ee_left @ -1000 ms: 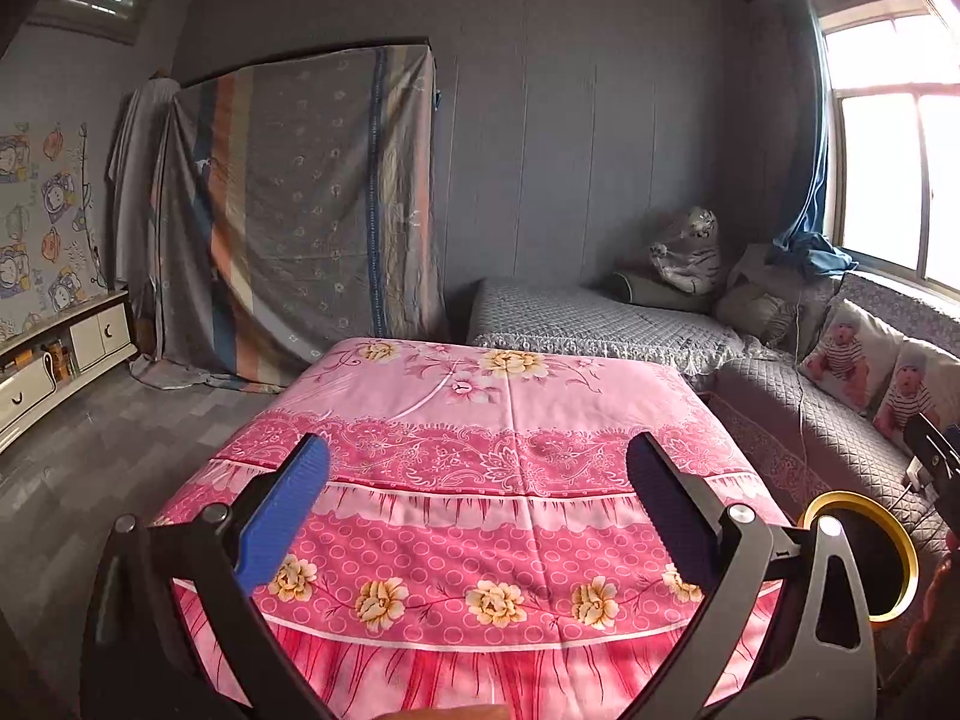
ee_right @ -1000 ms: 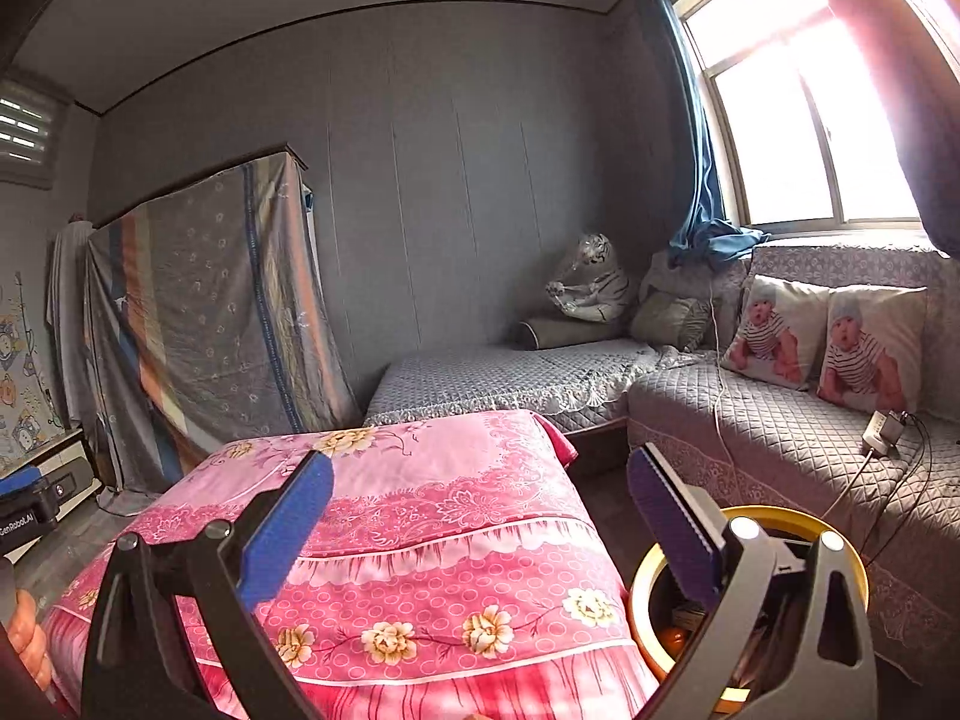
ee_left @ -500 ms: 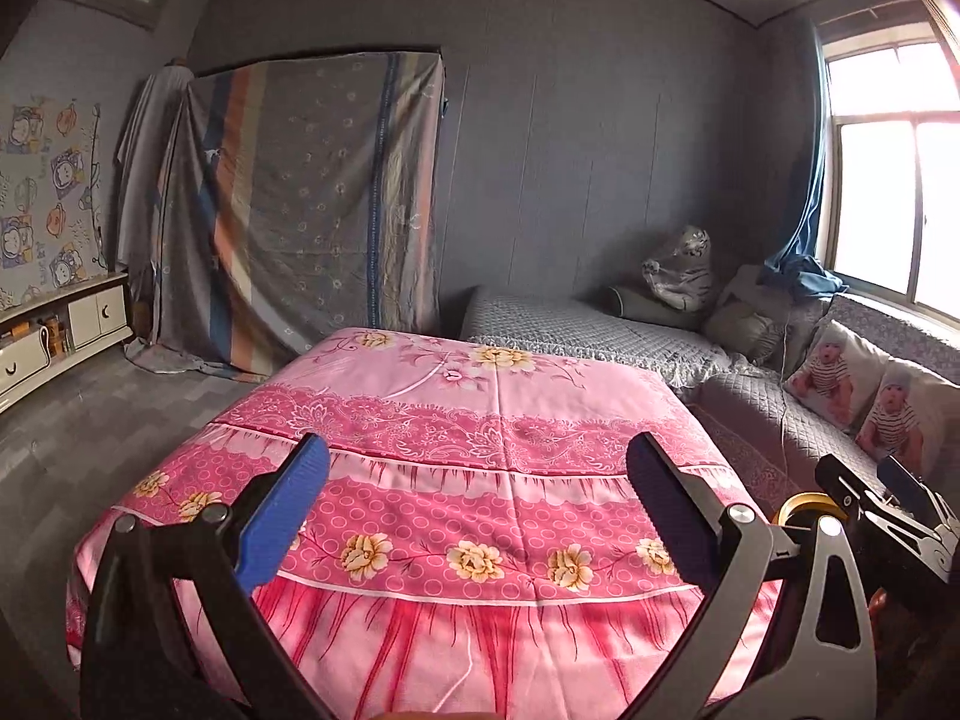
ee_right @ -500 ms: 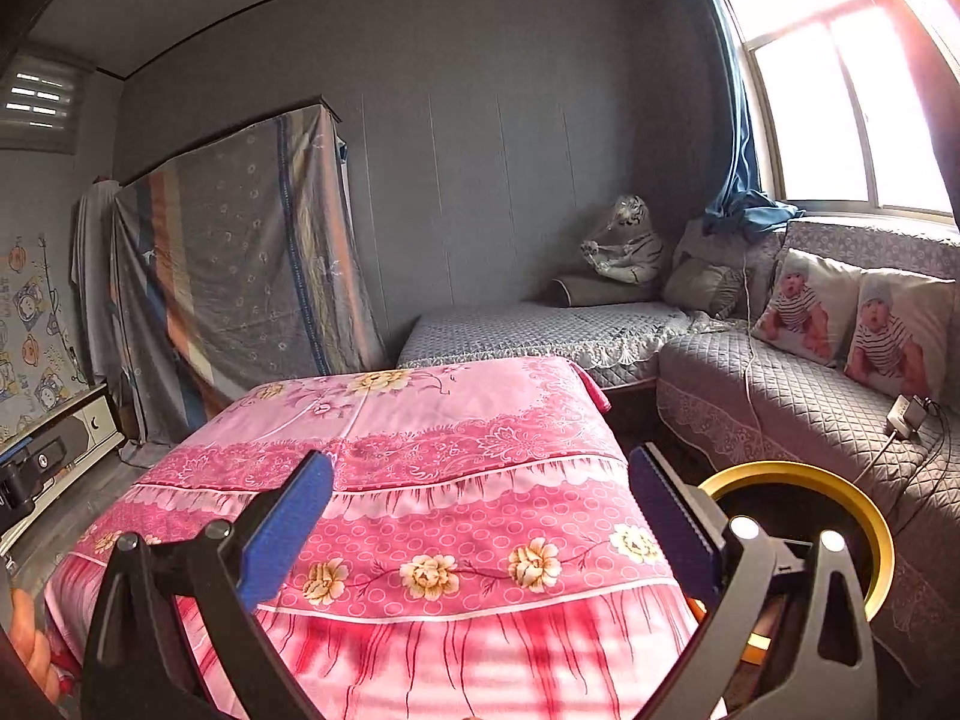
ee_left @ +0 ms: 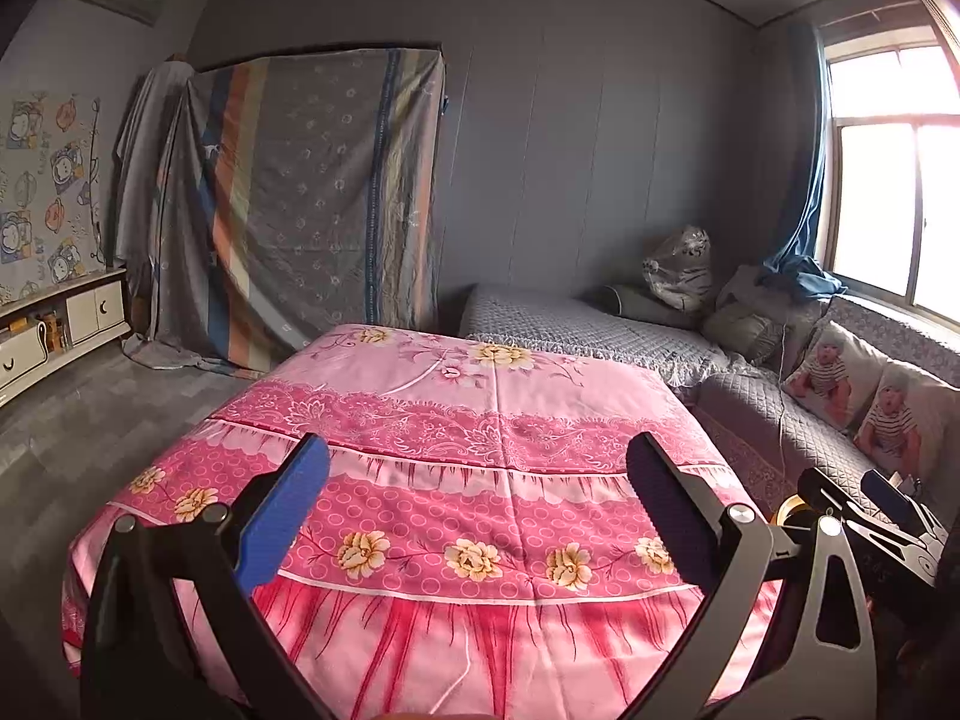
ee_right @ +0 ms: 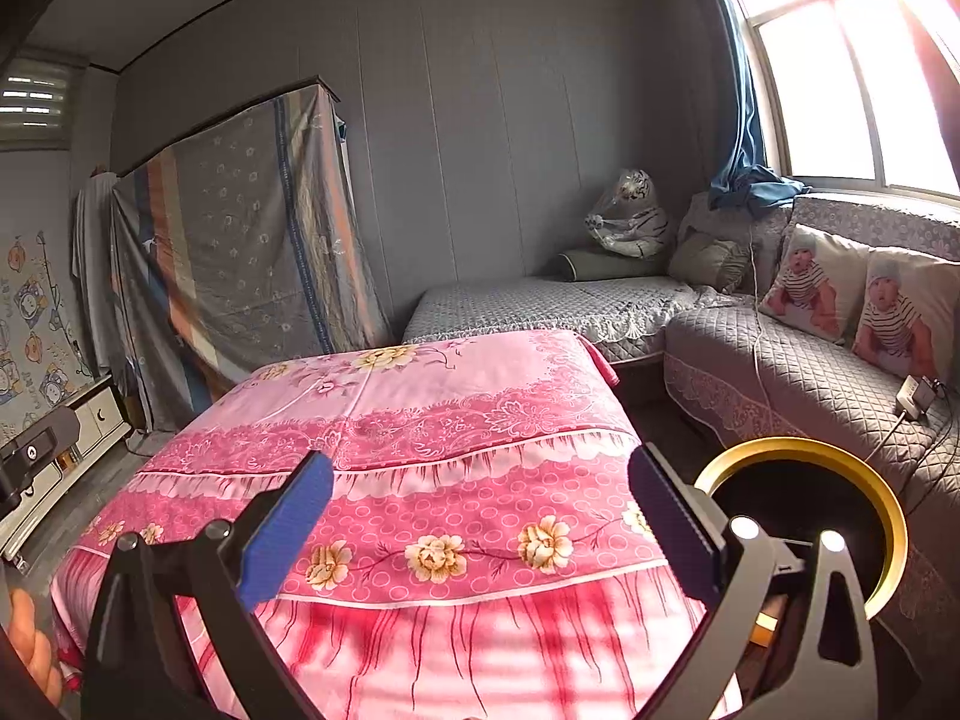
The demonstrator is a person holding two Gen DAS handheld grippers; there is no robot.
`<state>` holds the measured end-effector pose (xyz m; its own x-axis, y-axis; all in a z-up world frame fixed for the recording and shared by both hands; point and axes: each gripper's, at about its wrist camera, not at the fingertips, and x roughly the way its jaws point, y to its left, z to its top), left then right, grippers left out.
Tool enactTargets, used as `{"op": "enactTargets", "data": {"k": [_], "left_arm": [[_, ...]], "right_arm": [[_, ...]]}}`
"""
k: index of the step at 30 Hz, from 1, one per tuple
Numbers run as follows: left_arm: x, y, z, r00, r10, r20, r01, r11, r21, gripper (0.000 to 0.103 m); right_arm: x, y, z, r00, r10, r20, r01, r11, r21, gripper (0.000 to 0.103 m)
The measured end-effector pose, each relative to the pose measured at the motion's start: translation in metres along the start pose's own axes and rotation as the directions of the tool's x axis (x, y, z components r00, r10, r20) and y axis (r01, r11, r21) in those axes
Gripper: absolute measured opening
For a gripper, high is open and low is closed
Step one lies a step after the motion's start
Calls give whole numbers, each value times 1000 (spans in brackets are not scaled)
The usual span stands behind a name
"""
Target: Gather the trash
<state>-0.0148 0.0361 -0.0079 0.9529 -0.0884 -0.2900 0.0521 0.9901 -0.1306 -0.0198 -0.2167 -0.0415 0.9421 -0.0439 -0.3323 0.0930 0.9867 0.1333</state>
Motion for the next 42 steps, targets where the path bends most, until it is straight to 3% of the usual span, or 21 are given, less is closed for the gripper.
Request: {"op": "enactTargets", "data": {"k": [42], "left_arm": [[-2,-12,-2,999,-37,-7,37,999,22,95]], "right_arm": [[6,-7,-7,999,2,-35,-1,1000,28,95]]}}
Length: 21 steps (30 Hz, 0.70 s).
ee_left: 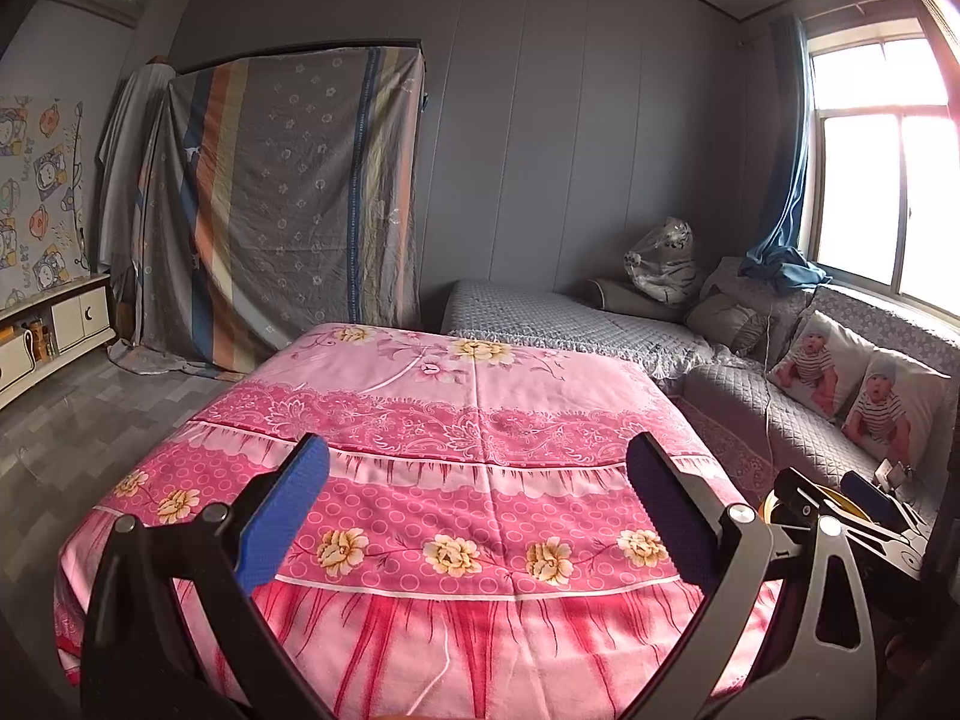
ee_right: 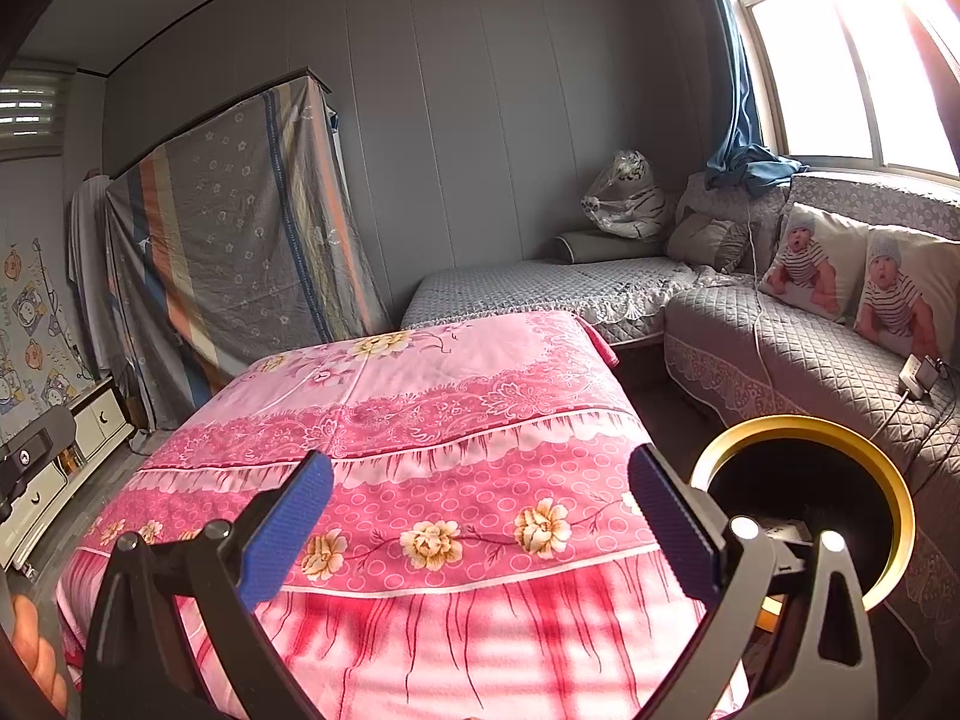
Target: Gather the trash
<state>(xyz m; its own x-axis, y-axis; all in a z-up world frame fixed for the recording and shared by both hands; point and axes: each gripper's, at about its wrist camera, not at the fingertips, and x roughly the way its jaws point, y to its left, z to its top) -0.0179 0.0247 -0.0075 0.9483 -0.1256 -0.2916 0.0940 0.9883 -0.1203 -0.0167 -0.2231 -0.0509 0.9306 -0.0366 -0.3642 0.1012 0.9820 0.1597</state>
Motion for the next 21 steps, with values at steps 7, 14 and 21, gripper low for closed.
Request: {"op": "enactTargets", "data": {"k": [7,14,21], "left_arm": [[0,-1,-1,1000,-3,-1,3,1000,0,95],[1,-2,-2,1000,-4,-3,4,1000,1,95],[4,-2,-3,1000,-9,-6,9,1000,3,95]], "right_arm": [[1,-1,0,1000,-1,-4,1,1000,3,95],[1,-2,-1,1000,-3,-6,3,1000,6,95],[3,-2,-4,1000,-4,-13,4,1000,11,95]]}}
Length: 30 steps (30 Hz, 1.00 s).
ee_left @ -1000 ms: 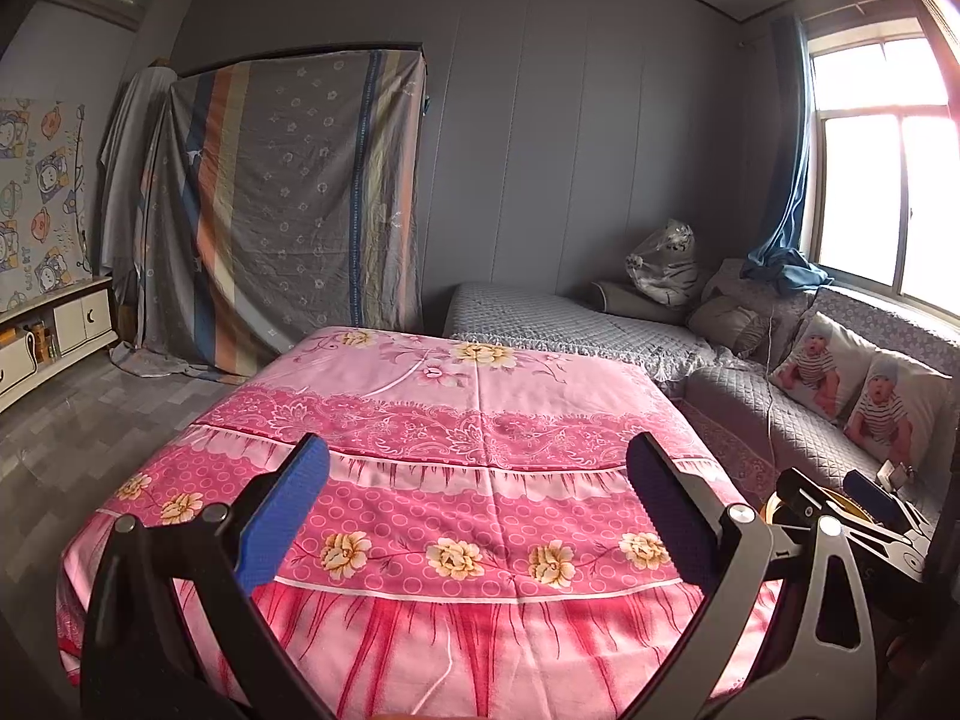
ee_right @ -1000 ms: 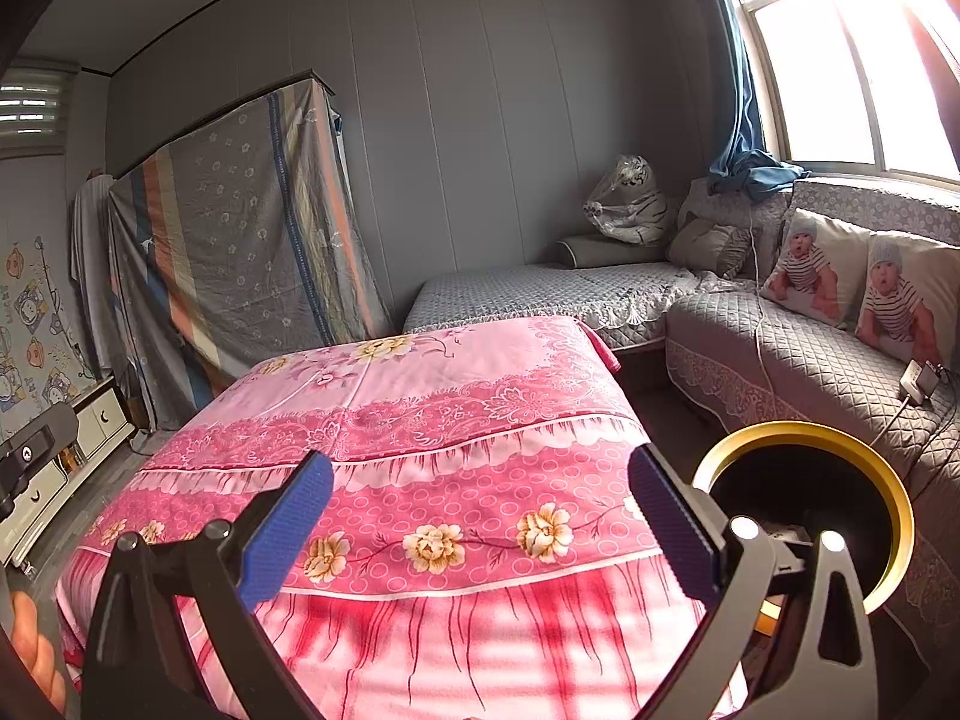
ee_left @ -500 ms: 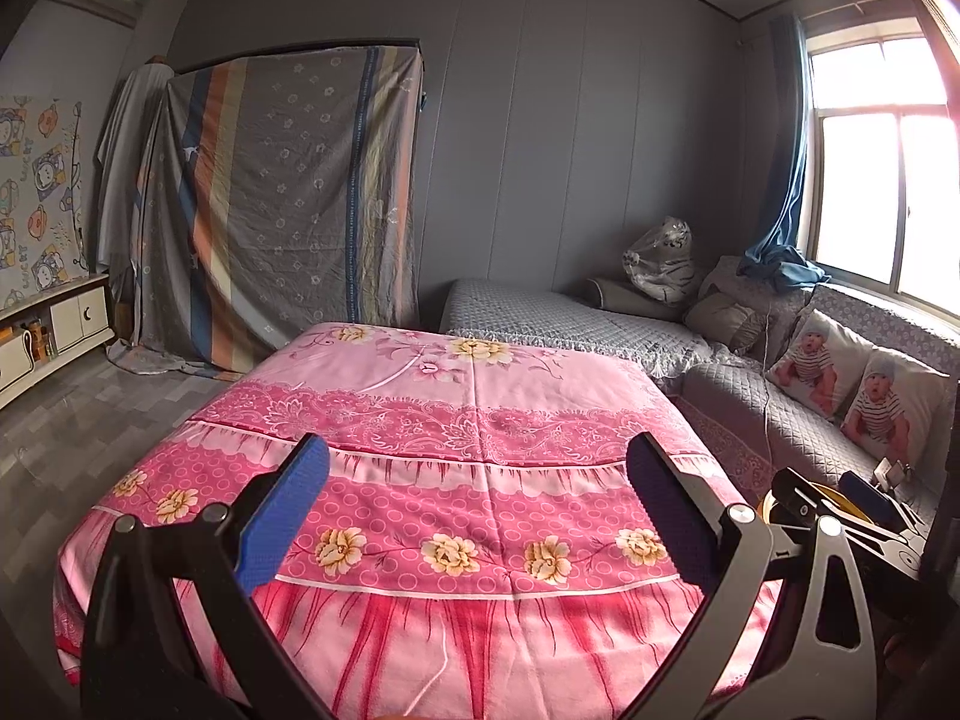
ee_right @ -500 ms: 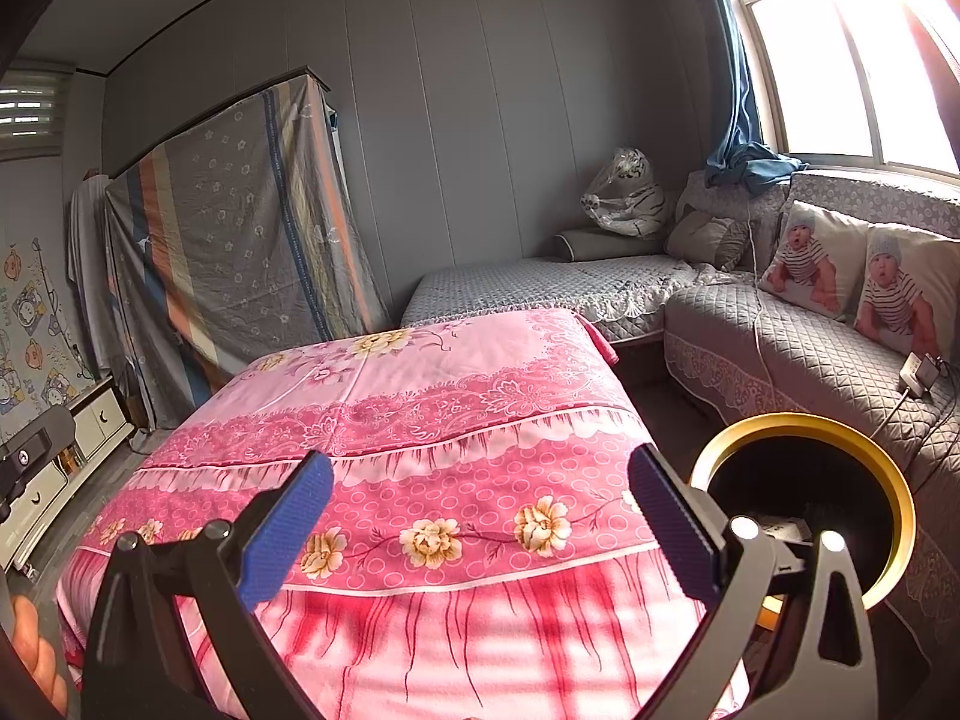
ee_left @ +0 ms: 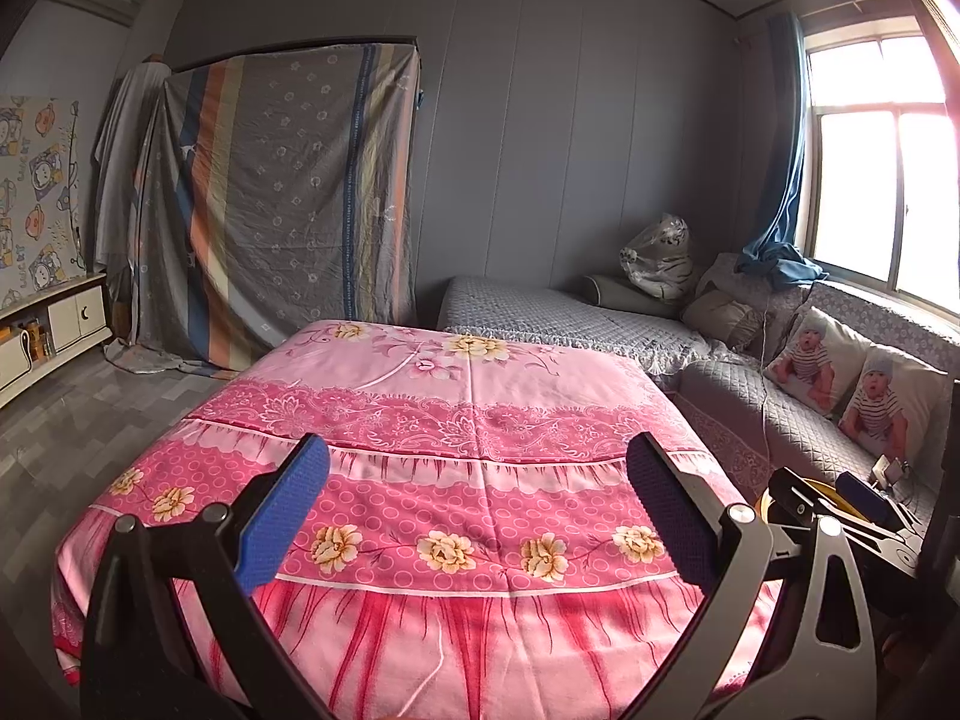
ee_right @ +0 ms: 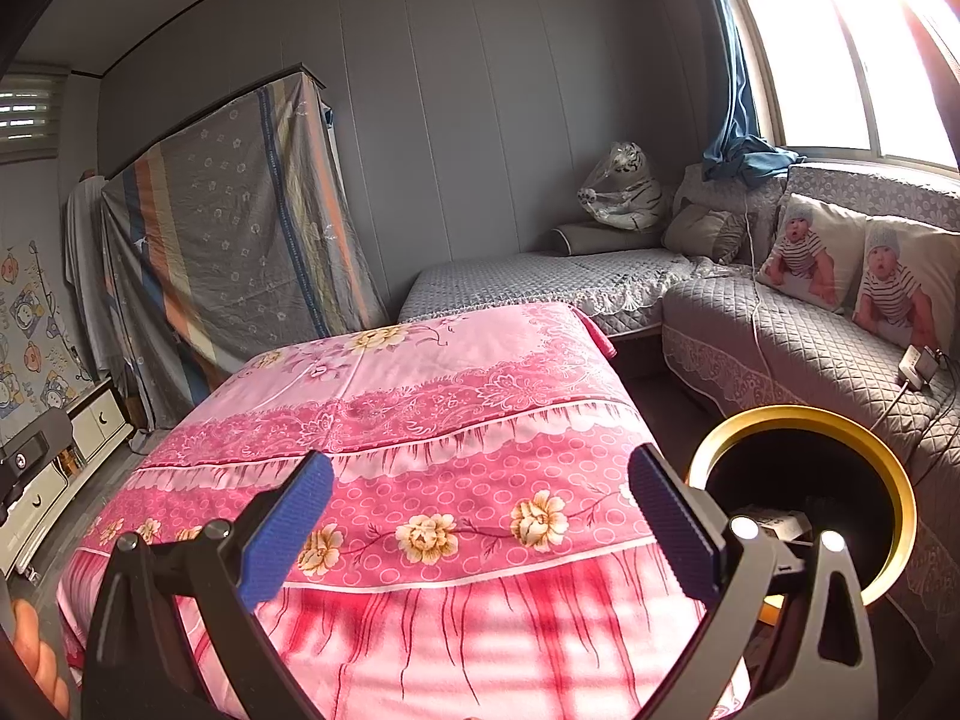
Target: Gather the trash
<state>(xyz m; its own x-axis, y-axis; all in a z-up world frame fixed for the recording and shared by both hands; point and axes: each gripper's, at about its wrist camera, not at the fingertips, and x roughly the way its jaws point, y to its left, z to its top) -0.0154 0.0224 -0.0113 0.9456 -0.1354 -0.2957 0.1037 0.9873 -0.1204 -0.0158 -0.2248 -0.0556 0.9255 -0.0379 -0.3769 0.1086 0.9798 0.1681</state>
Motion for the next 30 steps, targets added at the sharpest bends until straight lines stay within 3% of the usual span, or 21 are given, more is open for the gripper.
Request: {"op": "enactTargets", "data": {"k": [30], "left_arm": [[6,4,0,1000,-18,-19,18,1000,4,95]], "right_arm": [[2,-1,-3,1000,-3,-12,3,1000,12,95]]}}
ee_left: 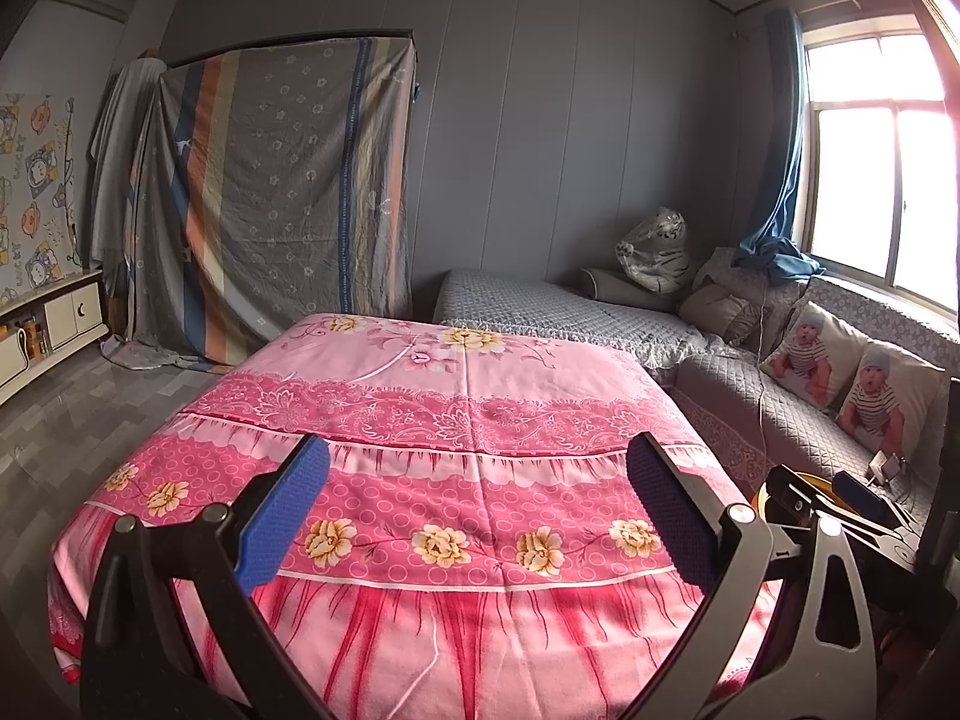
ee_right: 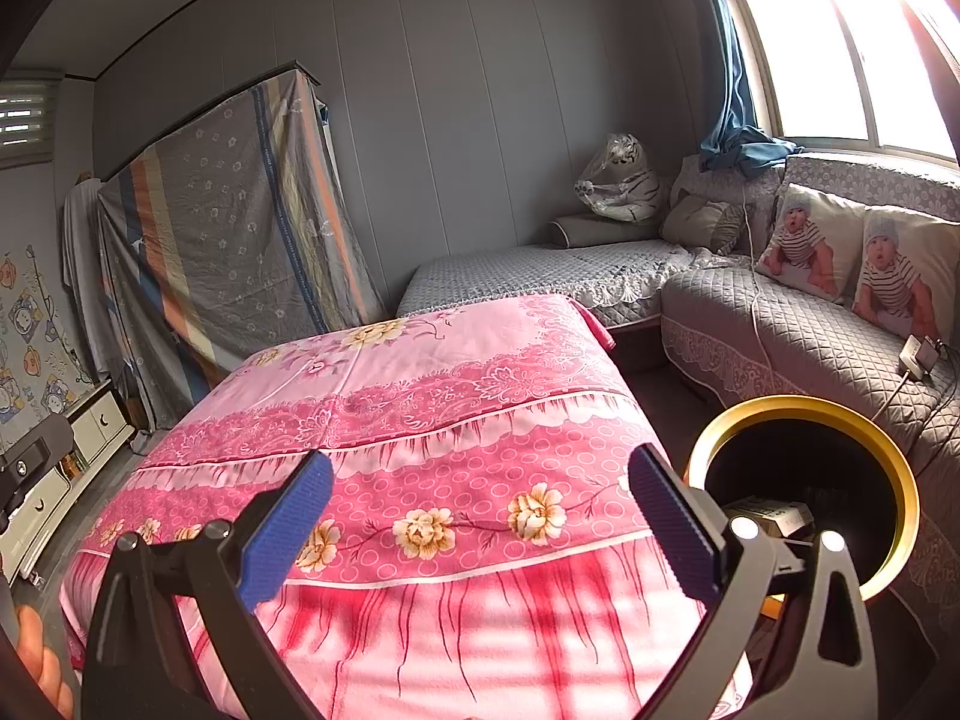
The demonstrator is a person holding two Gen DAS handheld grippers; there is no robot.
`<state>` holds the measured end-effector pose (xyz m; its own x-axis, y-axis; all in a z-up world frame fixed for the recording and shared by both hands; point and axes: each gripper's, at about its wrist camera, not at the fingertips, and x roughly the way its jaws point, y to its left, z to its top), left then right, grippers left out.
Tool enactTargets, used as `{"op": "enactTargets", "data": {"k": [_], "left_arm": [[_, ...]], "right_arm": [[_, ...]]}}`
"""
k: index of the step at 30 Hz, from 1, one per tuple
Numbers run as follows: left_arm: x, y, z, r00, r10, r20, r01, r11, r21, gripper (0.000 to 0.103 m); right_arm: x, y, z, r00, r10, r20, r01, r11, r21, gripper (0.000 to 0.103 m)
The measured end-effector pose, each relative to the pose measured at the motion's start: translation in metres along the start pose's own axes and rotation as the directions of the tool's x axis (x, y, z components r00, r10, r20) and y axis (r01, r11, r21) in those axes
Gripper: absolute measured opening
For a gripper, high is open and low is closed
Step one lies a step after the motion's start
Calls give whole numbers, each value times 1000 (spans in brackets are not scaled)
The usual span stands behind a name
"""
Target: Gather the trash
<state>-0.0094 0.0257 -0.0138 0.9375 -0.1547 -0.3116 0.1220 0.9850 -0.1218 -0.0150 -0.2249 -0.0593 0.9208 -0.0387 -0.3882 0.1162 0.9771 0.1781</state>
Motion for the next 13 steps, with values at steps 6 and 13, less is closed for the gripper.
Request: {"op": "enactTargets", "data": {"k": [6,13], "left_arm": [[1,-1,0,1000,-10,-11,10,1000,-5,95],[2,-2,0,1000,-10,-17,10,1000,-5,95]], "right_arm": [[0,0,-3,1000,0,-7,1,1000,6,95],[1,-1,-3,1000,0,-9,0,1000,8,95]]}}
